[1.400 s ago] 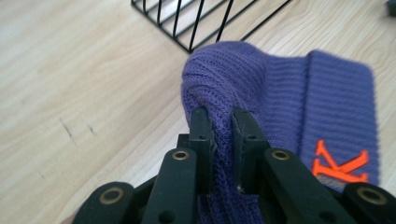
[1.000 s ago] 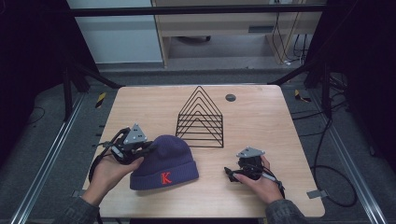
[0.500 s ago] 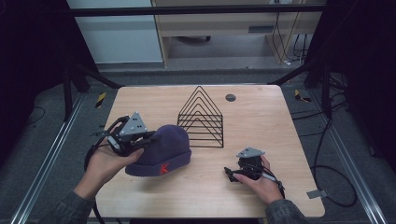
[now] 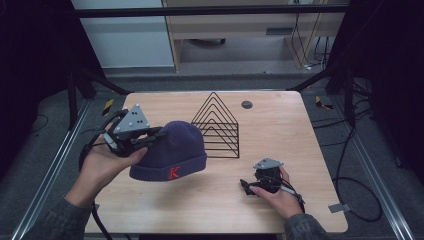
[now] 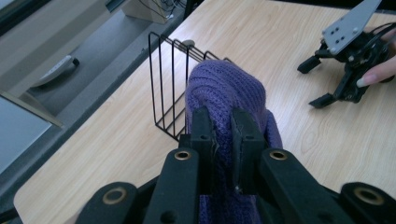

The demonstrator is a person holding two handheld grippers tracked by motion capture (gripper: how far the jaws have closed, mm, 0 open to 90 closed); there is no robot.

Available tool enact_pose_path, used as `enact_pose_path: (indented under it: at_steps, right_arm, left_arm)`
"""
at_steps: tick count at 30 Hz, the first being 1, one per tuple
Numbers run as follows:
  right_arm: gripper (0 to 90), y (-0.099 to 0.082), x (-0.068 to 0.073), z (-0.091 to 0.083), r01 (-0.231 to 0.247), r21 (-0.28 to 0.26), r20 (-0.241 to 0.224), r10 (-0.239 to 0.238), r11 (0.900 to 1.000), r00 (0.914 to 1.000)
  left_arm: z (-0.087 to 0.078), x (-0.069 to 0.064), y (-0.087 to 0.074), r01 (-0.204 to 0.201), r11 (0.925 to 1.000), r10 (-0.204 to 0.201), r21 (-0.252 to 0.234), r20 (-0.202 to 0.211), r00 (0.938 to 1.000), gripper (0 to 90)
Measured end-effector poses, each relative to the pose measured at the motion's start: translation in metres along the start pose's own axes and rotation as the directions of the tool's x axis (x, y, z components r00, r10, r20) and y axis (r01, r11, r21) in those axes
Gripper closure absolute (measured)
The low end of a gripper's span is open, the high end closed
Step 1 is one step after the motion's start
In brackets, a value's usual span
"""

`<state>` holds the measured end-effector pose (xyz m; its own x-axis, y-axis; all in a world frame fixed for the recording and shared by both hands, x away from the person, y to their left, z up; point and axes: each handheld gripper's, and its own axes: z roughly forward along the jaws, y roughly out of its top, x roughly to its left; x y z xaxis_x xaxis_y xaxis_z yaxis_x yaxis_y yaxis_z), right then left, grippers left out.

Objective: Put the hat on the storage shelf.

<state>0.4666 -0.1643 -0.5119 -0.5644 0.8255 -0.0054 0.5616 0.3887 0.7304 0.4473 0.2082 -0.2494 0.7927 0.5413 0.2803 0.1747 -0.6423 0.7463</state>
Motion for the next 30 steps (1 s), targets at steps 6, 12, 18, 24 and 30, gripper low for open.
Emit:
enact_pose_path:
  at_steps: [6, 12, 18, 24, 30]
  right_arm:
    - [3.4, 0.0, 0.001, 0.0, 0.003, 0.013, -0.009, -0.002, 0.9999, 1.0]
    - [6.0, 0.001, 0.0, -0.002, 0.019, 0.025, -0.026, -0.018, 0.9995, 0.9995]
    - [8.9, 0.002, 0.001, -0.004, 0.033, 0.034, -0.04, -0.032, 0.9989, 0.9987]
    - [14.2, 0.009, 0.005, -0.013, 0.028, -0.017, -0.07, -0.029, 0.9995, 0.9972]
    - [21.0, 0.024, 0.008, -0.031, -0.006, -0.12, -0.09, -0.005, 0.9927, 0.9959]
  left_arm:
    - [-0.003, 0.003, 0.013, -0.008, 0.9997, 0.008, -0.022, -0.001, 1.0, 81.1]
    - [-0.006, 0.003, 0.025, -0.02, 0.9986, 0.021, -0.048, 0.005, 0.9998, 81.1]
    - [-0.007, -0.002, 0.033, -0.032, 0.9974, 0.033, -0.064, 0.018, 0.9993, 81.1]
    - [-0.008, -0.005, 0.041, -0.047, 0.9961, 0.049, -0.074, 0.018, 0.9987, 81.1]
    - [-0.013, -0.004, 0.057, -0.059, 0.9936, 0.061, -0.096, 0.014, 0.9981, 81.1]
